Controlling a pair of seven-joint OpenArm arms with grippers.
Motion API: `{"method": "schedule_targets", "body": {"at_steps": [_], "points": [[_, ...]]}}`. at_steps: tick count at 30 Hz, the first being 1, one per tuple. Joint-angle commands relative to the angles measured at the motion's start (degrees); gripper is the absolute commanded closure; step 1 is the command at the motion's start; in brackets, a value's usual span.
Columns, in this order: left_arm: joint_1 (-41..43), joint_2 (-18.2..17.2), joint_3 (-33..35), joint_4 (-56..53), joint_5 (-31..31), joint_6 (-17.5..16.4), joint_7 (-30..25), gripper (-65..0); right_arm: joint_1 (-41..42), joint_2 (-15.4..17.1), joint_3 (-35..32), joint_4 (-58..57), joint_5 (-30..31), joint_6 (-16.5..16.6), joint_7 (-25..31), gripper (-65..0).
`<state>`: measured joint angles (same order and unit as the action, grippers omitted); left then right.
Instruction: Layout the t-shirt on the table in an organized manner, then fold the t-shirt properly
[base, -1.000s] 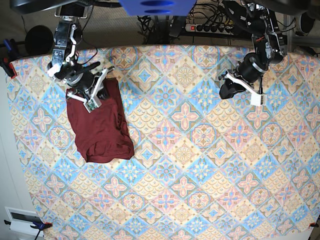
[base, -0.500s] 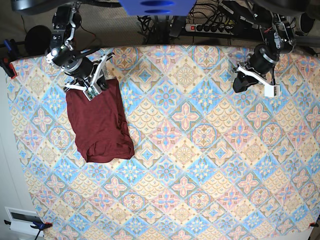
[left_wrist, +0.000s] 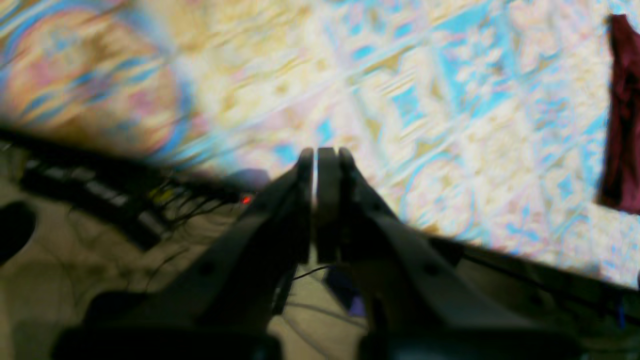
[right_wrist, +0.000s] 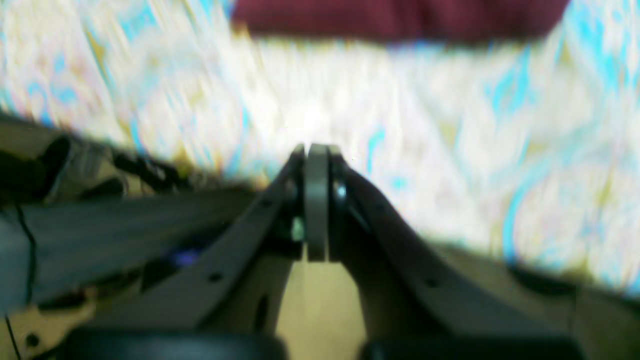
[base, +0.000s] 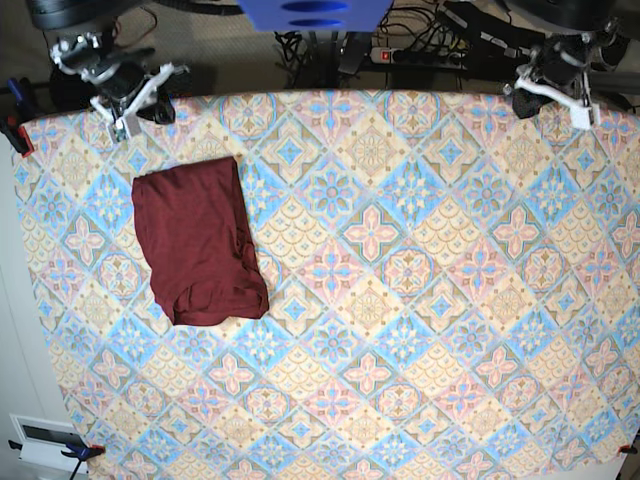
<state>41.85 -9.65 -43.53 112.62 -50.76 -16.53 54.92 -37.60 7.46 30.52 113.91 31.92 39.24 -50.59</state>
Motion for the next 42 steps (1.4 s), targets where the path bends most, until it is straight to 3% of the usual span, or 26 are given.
{"method": "schedule_targets", "body": {"at_steps": [1,6,10,15,21,25,27,31,36,42], "points": [[1.72,-0.68,-1.44,1.01,-0.62,-0.12,-0.89,-0.2,-1.21,0.49,0.47,0.86,1.18,0.36,1.23,0.0],[7.96,-0.68,-2.93,0.92,-0.27,-0.12,-0.89,-0.2,-6.22,0.49,0.29,0.33,-1.46,0.36,1.4,0.0],[11.74,-0.68,-2.67,0.66,1.31,-0.12,-0.89,-0.2,-7.63,0.49,0.11,-0.19,-7.44,0.36,1.23,0.0],[11.56,-0.68,1.2,-3.65,14.59,-0.12,-1.33,-0.2,-8.68,0.32,0.03,-6.7,-9.72,0.36,1.23,0.0],[7.34,-0.77,6.91,-14.46,21.8,-0.21,-2.04,-0.2,-8.51,0.49,-0.06,-17.78,-9.99,0.36,1.75,0.0],[4.0,-0.77,13.24,-22.73,25.75,-0.21,-10.04,-0.2,-8.24,1.46,-3.58,-25.78,-10.43,0.36,2.37,0.0],[1.45,-1.38,17.73,-26.51,28.92,-0.12,-13.99,-0.2,-5.96,3.31,-7.27,-29.38,-12.45,0.18,3.6,0.0],[-3.82,-1.47,24.93,-36.62,32.61,-0.04,-19.62,-0.2,-0.15,3.83,-9.82,-38.52,-17.02,0.18,6.94,0.0],[-11.03,-1.47,30.12,-51.48,36.04,0.05,-26.74,-0.2,5.39,3.83,-10.35,-54.43,-17.64,0.1,14.41,0.0],[-18.5,-1.56,40.23,-70.9,39.29,0.05,-42.3,-0.2,12.86,5.77,-10.44,-72.81,-17.72,0.1,23.38,0.0]]}}
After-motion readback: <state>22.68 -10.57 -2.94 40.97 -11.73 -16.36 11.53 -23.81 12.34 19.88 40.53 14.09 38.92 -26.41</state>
